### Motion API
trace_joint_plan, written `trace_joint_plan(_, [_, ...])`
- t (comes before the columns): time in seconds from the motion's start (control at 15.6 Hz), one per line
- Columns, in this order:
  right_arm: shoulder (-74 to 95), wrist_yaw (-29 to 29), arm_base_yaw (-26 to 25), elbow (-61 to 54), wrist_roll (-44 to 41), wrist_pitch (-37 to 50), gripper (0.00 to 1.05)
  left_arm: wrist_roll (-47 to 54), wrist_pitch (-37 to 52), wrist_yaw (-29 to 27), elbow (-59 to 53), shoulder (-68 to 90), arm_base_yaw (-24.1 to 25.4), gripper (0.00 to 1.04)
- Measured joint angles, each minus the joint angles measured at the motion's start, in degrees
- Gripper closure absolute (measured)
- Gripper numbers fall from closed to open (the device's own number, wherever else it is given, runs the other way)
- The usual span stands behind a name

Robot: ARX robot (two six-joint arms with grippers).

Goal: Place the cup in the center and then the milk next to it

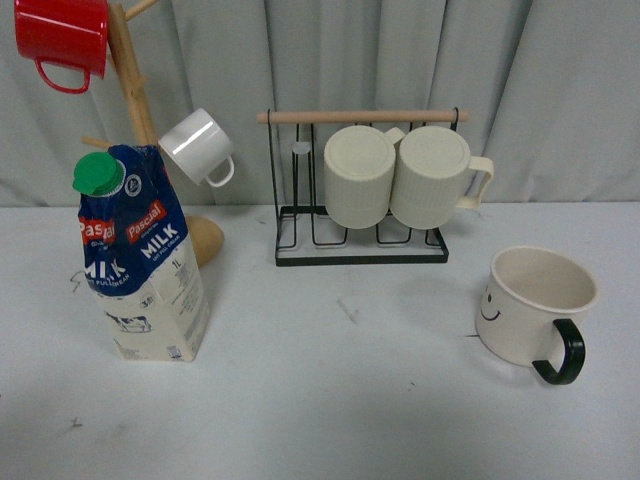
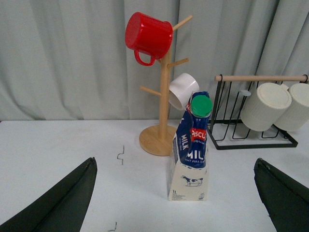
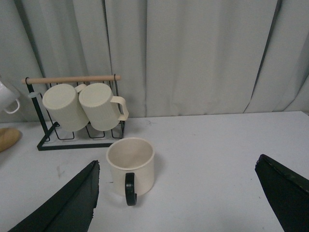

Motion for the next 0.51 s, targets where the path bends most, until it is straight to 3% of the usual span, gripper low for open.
trace_joint_plan(0.51, [0.0,0.0,0.0,0.0,0.0,0.0,0.06,0.0,0.0,0.0,0.0,0.0,0.0,0.07])
